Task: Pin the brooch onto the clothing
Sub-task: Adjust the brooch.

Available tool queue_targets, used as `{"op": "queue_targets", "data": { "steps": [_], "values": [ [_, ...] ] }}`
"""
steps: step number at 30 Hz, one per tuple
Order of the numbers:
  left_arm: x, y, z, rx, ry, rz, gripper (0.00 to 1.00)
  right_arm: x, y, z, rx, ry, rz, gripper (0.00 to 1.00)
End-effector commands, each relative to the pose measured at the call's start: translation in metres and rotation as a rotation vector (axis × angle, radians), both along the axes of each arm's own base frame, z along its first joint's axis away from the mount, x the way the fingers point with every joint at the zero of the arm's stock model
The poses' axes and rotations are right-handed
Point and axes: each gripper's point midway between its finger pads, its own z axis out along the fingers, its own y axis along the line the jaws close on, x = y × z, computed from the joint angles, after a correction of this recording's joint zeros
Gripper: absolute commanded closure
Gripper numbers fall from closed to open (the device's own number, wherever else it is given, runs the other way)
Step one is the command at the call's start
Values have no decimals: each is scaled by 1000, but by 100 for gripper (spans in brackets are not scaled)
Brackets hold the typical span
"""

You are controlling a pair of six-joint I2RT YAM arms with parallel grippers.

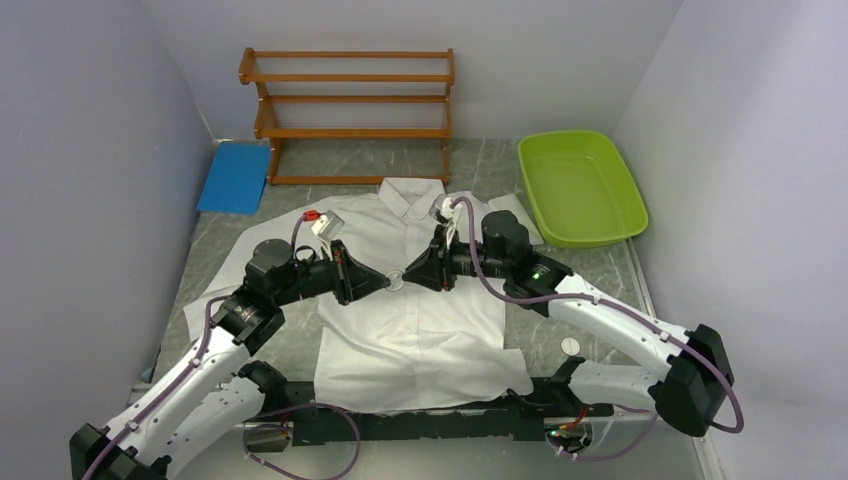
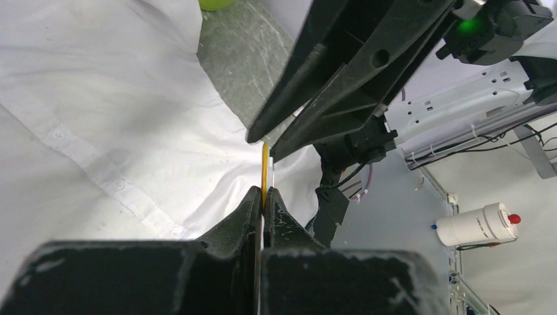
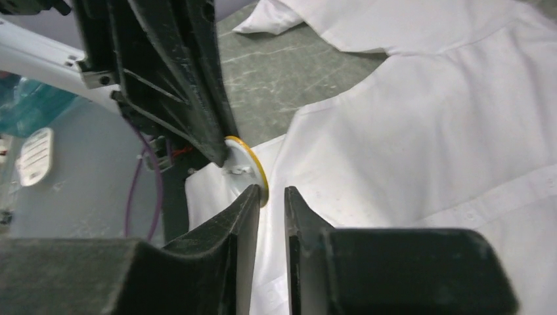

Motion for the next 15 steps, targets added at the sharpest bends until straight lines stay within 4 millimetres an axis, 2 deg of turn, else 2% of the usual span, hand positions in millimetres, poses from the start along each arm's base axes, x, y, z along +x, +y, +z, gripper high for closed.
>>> {"op": "queue_targets", "data": {
  "steps": [1, 3, 5, 6, 9, 15],
  "values": [
    [-5, -5, 20, -46, -75, -49, 97, 11, -15, 2, -37, -81, -61, 62],
    [-5, -6, 21, -47, -73, -55, 97, 5, -14, 10, 11, -84, -42, 43],
    [-5, -6, 20, -47, -73, -57, 97, 0, -13, 17, 61, -87, -31, 27],
    [-5, -6, 21, -49, -76, -57, 97, -2, -13, 19, 82, -84, -28, 23],
    [-6, -6, 23, -52, -83, -60, 97, -6, -10, 28, 141, -68, -11, 18],
    [-7, -6, 24, -55, -80, -64, 98, -10, 8, 34, 177, 20, 66, 23]
  ]
}}
